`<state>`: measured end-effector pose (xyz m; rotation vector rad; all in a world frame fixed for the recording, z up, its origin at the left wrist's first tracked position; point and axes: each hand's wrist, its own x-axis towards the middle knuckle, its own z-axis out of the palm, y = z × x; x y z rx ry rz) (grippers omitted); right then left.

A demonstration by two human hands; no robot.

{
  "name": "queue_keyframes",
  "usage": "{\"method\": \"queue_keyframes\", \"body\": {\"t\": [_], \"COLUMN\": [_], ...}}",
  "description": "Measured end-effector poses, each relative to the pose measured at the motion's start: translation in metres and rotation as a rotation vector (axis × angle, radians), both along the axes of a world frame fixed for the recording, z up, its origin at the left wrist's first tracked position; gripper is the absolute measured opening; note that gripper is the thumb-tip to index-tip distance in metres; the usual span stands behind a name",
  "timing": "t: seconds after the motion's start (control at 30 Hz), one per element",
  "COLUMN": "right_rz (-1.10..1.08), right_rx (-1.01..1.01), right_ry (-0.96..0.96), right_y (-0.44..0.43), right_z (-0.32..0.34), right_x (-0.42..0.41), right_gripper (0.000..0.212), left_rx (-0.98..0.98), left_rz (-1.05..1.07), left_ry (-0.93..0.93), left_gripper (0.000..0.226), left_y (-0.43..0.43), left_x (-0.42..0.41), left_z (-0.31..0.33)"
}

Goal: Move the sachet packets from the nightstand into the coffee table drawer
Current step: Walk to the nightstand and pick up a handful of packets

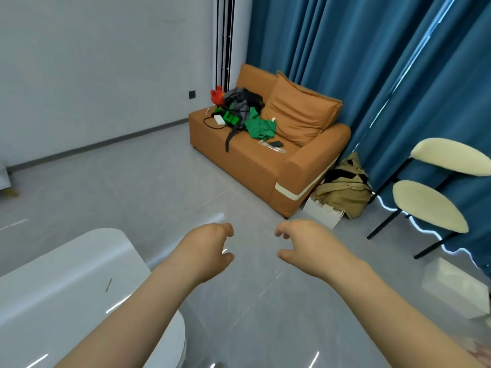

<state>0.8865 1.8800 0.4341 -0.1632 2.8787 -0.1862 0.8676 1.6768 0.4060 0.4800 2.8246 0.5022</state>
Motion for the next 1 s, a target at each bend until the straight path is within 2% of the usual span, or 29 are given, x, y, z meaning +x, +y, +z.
{"method": "queue_keyframes", "body": {"t": [0.4,0.77,1.0], "right_rz": [0.138,0.395,0.545], "right_rx": [-0.046,-0.096,-0.12], "right_ry": [0.036,0.034,0.032], "right_y": [-0.042,-0.102,-0.177], "right_z": [-0.001,0.007,0.007], "right_x": [-0.214,-0.458,-0.58], "right_gripper": [0.042,0.043,0.043], "left_rx": [0.053,0.03,0.028], "left_rz": [0.15,0.441,0.677], "left_ry": [-0.003,-0.013,0.003], "left_gripper": [0.049,0.044,0.043], "left_y": [-0.044,-0.091,-0.151], "left_x": [-0.179,-0.367,-0.441], "left_z": [-0.003,0.002,0.005]}}
